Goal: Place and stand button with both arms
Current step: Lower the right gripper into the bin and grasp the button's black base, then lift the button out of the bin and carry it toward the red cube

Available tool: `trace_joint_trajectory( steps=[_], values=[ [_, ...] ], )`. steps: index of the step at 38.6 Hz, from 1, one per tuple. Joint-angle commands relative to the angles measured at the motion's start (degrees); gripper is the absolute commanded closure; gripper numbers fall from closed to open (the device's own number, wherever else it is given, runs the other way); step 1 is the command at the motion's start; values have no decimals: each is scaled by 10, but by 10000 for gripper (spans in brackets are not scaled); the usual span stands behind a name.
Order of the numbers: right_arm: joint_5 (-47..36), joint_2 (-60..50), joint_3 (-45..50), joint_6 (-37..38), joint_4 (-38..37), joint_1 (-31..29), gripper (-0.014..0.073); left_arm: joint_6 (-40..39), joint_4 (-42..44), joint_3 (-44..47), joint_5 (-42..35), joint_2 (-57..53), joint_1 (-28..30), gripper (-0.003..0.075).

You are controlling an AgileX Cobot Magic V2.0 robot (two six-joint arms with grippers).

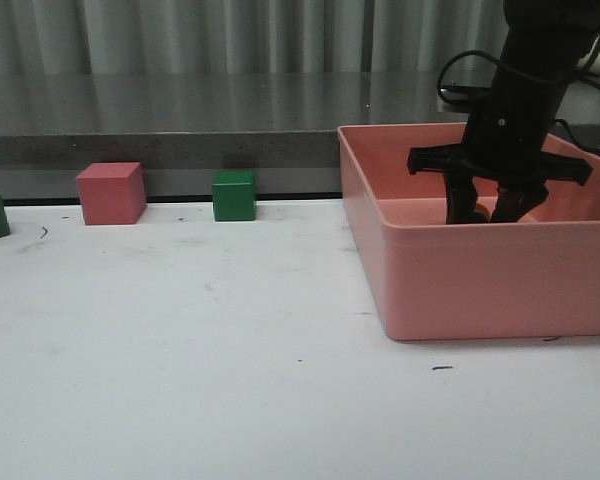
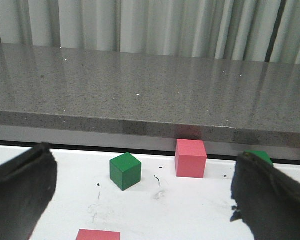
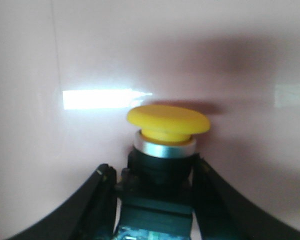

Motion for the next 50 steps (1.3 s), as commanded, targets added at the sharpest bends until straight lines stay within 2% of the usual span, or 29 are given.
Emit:
trace_joint_trajectory(
  steps=[1, 12, 20, 25, 36, 43, 50],
  values=[
    [-11, -74, -18, -3, 1, 3, 342, -5, 0, -21, -49, 8, 0, 40],
    [-22, -188, -18, -7, 1, 30, 342, -5, 0, -21, -49, 8, 0, 40],
    [0, -229, -45, -8, 1, 93, 342, -5, 0, -21, -49, 8, 0, 40],
    [42, -211, -100, -8, 1, 150, 342, -5, 0, -21, -49, 8, 0, 40],
    [75, -120, -190, -7, 12, 271, 342, -5, 0, -21, -49, 8, 0, 40],
    [77, -49, -227, -7, 68, 315, 340, -5, 0, -21, -49, 8, 0, 40],
    [83, 15, -241, 9, 68, 330, 340, -5, 0, -21, -49, 8, 0, 40]
  ],
)
